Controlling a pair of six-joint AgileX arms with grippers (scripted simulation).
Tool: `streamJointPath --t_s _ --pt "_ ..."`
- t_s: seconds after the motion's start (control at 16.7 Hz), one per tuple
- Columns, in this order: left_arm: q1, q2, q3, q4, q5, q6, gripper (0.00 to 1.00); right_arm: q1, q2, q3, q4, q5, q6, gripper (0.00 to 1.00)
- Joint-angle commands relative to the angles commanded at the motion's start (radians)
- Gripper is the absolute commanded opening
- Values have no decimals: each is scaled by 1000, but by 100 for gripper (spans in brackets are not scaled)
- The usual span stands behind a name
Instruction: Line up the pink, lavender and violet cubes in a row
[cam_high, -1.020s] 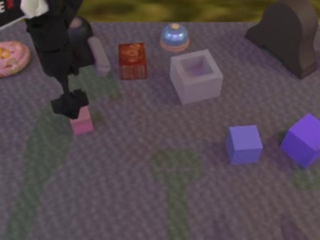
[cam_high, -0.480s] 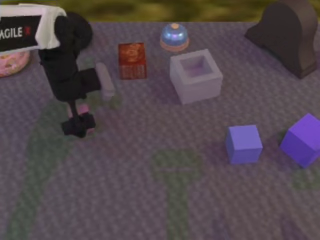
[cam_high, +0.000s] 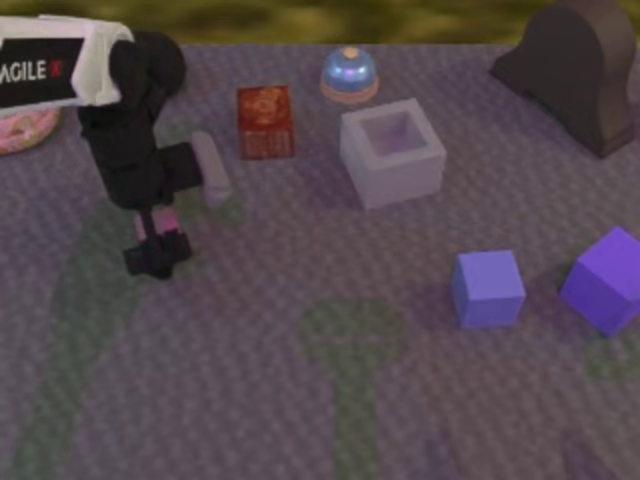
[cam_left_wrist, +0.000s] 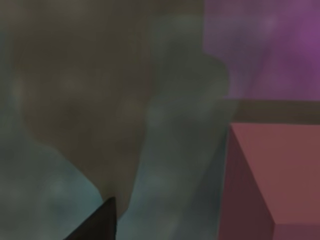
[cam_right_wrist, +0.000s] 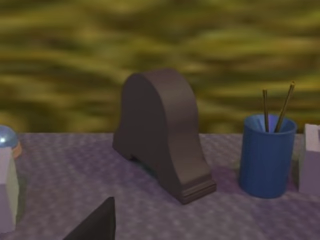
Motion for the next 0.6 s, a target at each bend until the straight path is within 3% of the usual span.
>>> streamJointPath --t_s 0.6 --pt "0 0 0 0 0 0 10 0 0 0 0 0 0 100"
